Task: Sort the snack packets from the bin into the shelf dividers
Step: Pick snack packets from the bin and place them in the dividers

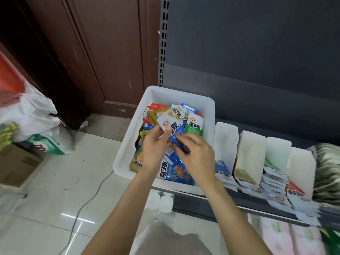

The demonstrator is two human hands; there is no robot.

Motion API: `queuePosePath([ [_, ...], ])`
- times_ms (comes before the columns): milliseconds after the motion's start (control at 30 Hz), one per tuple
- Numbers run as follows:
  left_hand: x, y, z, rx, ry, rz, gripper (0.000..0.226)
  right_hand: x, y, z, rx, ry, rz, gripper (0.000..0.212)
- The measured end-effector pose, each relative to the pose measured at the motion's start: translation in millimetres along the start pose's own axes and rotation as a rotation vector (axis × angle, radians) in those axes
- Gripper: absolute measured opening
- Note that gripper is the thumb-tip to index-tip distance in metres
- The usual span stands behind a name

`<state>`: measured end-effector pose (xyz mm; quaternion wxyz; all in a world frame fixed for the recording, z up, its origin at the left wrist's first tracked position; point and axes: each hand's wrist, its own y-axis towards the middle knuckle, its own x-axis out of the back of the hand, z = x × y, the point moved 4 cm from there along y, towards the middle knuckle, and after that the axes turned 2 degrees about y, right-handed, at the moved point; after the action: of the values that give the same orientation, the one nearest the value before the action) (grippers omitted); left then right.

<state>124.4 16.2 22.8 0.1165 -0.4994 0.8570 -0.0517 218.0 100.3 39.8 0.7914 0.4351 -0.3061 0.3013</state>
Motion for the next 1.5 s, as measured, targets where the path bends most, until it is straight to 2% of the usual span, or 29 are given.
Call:
queuePosePath([
  [67,-4.9,-3.1,-2.8,-0.032,0.030,-0.002,0.016,9.0,-3.0,-6.9,-0.002,0.015,-0.006,0.034],
  [167,-22.2,-10.8,-14.4,-0.077,0.085,0.060,0.019,32.2,-4.3,-23.5,-0.089,0.065,-0.047,0.028],
  [333,-75.2,-23.1,-30.5,-0.209,0.101,0.290,0.016,90.6,-7.0,-59.6,-0.291,0.211,-0.196,0.015],
  [467,-119.6,-33.7,-29.4,-0.367,0.252,0.448,0.015,121.5,-18.8,-87.9,-0.456,0.290,-0.238,0.030],
  [667,-131.6,-37.8,-3.5,-0.583,0.537,0.504,0.017,114.6,-52.5,-114.6,-0.385,0.124,-0.142,0.016],
  [833,-116.9,-36.3,18.6,-0.725,0.775,0.497,0.020,97.5,-70.3,-114.4,-0.252,0.021,0.040,0.005],
  [967,-109.8,-41.0,30.0,-0.717,0.982,0.487,0.023,88.8,-80.5,-116.6,-0.182,-0.096,0.172,0.009],
  [1033,-111.7,-45.9,36.6,-0.717,1.119,0.591,0.031,85.1,-84.0,-120.5,-0.115,-0.231,0.241,0.011],
  [1133,-114.1,-49.1,45.8,-0.655,1.308,0.819,0.032,79.8,-85.9,-124.8,-0.081,-0.343,0.421,0.026],
  [1233,-105.9,-47.3,42.8,-0.545,1.275,0.886,0.035,79.7,-86.2,-125.9,-0.188,-0.286,0.656,0.037],
  [1300,-95.0,-45.6,34.1,-0.545,1.148,0.800,0.033,87.0,-81.3,-119.8,-0.224,-0.198,0.669,0.039],
  [1333,-86.3,-43.1,27.4,-0.567,1.074,0.685,0.031,93.3,-75.5,-113.5,-0.234,-0.119,0.599,0.038],
  [1400,-61.2,-33.3,16.7,-0.641,0.988,0.355,0.024,98.8,-61.1,-97.3,-0.248,0.028,0.471,0.036],
  [1467,-32.5,-20.7,16.1,-0.665,1.034,0.073,0.020,87.8,-44.4,-79.6,-0.242,0.152,0.433,0.032],
  [1500,-20.1,-11.7,20.5,-0.628,1.100,0.000,0.021,76.9,-36.1,-71.5,-0.238,0.197,0.434,0.030],
])
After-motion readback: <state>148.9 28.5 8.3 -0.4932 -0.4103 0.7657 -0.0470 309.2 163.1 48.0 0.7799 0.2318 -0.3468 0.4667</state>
